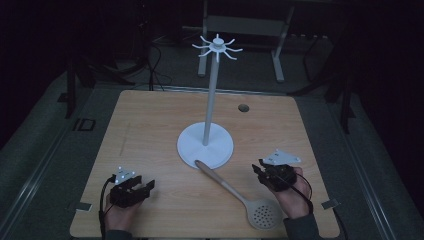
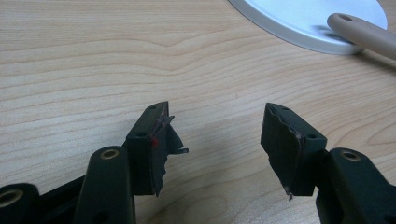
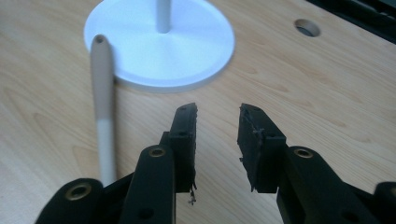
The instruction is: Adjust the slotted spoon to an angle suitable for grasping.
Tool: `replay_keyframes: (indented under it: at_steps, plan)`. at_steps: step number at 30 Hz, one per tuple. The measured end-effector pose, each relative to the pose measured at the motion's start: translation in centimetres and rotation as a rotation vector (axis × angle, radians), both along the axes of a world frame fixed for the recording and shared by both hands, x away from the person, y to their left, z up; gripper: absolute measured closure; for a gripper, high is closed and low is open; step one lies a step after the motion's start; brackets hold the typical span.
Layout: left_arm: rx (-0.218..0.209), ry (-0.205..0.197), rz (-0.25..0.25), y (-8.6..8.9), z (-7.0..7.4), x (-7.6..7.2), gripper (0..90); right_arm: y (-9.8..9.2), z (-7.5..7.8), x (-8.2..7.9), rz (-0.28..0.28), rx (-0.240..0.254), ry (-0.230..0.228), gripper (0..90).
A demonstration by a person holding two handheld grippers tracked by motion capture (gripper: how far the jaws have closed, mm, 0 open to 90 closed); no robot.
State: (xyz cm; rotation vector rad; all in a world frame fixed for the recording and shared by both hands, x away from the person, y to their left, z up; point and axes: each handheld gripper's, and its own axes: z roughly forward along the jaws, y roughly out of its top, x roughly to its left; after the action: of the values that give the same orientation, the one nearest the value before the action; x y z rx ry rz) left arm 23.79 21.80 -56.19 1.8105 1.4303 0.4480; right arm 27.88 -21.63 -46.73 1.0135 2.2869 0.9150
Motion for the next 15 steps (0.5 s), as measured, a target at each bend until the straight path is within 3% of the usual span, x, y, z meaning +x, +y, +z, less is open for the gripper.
replay_keyframes:
  at_steps: [7, 15]
  plan:
    - [-0.010, -0.009, -0.001, 0.1, 0.1, 0.0, 42.7, 2.2, 0.0, 0.7, 0.056, -0.046, 0.035, 64.7]
    - [-0.015, -0.011, 0.002, 0.0, 0.1, 0.0, 42.7, 4.6, -0.4, 2.0, 0.114, -0.071, 0.112, 64.2]
